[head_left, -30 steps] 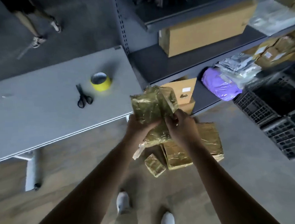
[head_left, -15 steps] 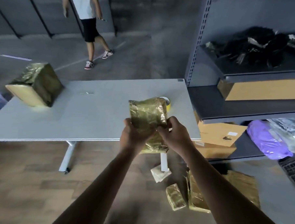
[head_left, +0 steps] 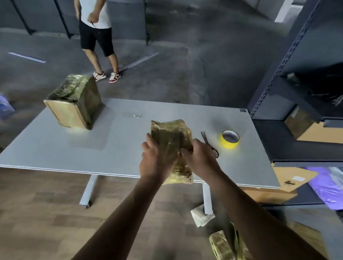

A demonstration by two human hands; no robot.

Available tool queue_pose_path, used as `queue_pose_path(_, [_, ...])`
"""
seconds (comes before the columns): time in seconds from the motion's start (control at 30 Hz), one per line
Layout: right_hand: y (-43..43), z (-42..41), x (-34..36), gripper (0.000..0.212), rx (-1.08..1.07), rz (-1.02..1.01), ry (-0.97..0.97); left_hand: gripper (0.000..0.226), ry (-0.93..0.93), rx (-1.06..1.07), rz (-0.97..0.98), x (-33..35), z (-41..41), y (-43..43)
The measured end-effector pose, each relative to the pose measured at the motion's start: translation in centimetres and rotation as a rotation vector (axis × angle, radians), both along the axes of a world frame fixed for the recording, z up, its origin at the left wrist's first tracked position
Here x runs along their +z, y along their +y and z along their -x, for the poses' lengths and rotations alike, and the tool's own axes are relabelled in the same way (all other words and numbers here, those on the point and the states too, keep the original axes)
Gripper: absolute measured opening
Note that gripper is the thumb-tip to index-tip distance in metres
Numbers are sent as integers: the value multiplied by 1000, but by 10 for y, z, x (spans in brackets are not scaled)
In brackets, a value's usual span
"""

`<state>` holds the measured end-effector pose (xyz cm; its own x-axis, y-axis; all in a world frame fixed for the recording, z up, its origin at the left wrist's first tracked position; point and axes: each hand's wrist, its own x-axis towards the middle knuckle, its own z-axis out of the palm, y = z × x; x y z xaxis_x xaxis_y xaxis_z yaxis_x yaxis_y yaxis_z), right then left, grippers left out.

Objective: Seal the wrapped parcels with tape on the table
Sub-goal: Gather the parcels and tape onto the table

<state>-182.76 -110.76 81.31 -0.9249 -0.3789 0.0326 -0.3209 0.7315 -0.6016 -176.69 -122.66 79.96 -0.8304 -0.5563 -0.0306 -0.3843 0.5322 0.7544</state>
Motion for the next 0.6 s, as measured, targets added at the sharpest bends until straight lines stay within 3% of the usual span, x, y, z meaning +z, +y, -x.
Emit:
queue_pose_path(0.17, [-52, 9, 0, 16, 0, 2, -84, 130, -168, -79, -40, -1, 9, -55])
queue_pose_path(0.33, [-94, 23, -6, 16, 61, 2, -88, 121, -231, -117, -117, -6, 30, -108])
queue_pose_path(0.6, [-167, 85, -14, 17, 179, 23, -90, 123, -280, -51, -26, -10, 85, -175])
